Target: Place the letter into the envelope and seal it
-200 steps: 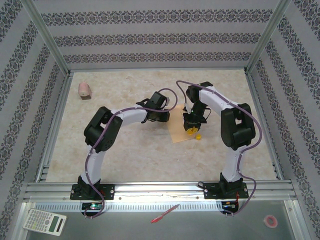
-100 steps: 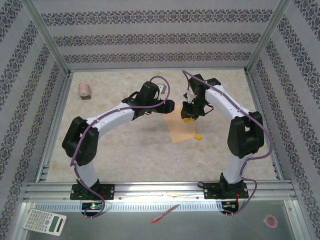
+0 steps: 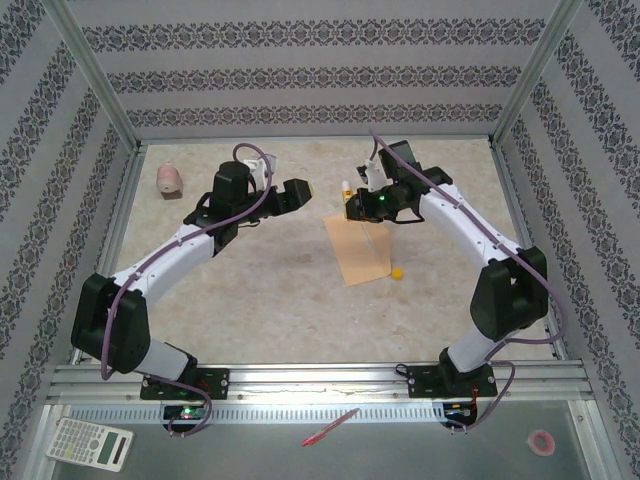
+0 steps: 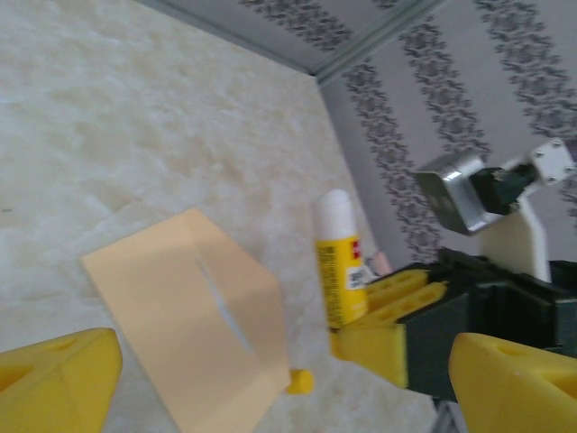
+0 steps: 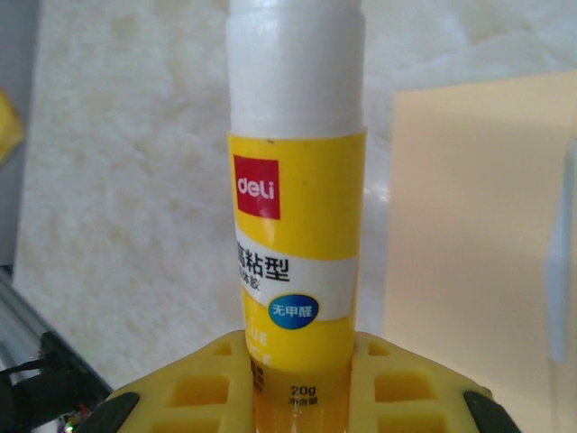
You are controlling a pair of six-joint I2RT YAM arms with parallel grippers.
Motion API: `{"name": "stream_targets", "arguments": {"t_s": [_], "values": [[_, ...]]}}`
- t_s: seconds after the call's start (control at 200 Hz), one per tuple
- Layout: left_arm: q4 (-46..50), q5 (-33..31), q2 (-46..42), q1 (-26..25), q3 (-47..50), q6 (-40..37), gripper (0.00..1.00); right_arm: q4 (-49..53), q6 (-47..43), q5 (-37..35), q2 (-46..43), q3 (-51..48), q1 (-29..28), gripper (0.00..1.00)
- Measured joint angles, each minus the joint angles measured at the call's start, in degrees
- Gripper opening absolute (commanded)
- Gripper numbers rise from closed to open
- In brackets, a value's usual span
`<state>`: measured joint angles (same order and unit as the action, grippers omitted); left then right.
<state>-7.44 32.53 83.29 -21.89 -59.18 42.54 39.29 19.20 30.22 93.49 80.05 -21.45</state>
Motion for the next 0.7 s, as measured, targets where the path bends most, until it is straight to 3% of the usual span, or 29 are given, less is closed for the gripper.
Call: {"name": "stream_targets", "arguments": {"t_s": [0.33, 0.7], "values": [[-10.7, 7.7, 0.1, 0.0, 4.2, 4.2, 0.89, -10.5, 0.0, 4.3, -1.1, -1.2, -6.1, 0.07], [-15.1, 8.2, 1.1, 0.2, 5.8, 4.4, 0.84, -14.9, 0.7, 6.8, -1.1, -1.4, -7.0, 0.07]]}}
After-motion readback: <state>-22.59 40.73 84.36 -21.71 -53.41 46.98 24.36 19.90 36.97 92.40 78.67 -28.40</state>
